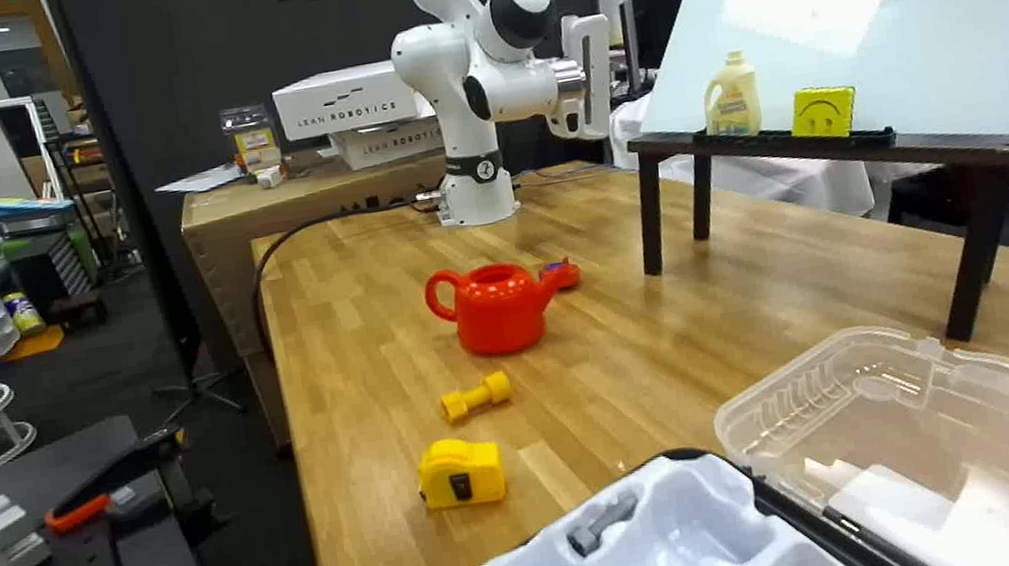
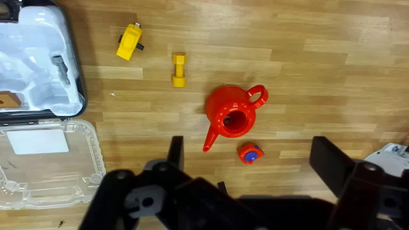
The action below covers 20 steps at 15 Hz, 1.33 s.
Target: Put the bottle on the stand in the case
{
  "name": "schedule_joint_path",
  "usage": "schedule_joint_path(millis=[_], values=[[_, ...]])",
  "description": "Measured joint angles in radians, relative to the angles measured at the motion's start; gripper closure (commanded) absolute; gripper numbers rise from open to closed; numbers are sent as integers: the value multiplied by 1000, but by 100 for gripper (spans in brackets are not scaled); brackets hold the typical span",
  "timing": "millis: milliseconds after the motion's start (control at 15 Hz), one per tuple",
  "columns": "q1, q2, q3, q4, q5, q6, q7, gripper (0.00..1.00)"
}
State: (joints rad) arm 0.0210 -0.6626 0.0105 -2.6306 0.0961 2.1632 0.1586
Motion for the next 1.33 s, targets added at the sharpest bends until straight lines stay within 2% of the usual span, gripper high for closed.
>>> schedule_joint_path(millis=[1333], values=[[-4, 16, 0, 5, -1, 1, 3, 0]])
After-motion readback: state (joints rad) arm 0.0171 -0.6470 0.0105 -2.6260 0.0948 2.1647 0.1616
